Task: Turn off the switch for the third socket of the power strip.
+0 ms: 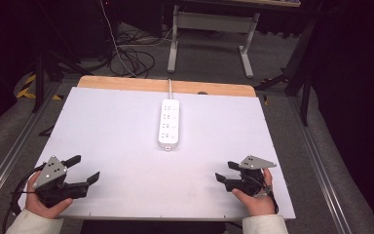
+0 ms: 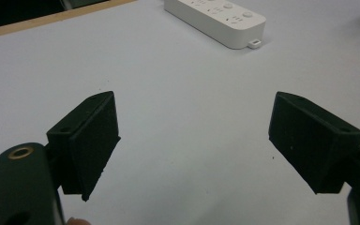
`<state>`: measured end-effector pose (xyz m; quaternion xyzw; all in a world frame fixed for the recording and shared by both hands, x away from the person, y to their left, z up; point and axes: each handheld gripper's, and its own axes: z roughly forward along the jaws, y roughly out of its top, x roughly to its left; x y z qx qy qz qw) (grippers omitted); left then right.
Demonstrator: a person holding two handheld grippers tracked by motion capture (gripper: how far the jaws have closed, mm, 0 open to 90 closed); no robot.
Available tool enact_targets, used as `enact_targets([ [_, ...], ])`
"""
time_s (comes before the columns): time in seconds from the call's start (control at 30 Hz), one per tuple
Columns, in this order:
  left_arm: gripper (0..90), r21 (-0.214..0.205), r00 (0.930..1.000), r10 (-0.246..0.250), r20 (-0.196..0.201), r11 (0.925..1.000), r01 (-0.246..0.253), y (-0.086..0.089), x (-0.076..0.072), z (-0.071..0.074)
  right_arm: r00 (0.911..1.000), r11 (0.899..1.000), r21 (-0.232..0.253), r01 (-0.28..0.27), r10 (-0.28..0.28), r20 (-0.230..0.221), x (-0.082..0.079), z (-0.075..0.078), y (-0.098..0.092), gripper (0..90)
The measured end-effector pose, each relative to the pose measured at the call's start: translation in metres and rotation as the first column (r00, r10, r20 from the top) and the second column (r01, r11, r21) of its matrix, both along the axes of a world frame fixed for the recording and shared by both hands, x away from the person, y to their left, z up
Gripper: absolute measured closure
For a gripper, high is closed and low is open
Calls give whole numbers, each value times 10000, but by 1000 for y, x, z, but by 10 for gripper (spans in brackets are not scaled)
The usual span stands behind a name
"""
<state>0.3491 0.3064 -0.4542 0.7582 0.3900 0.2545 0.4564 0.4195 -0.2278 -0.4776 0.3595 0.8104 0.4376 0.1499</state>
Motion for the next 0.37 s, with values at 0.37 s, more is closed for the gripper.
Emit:
enact_targets([
  [0.37, 152, -96, 9998, 146, -159, 9998, -147, 3, 2, -4, 9989, 9989, -35, 464, -465, -102, 3, 0, -14, 316],
])
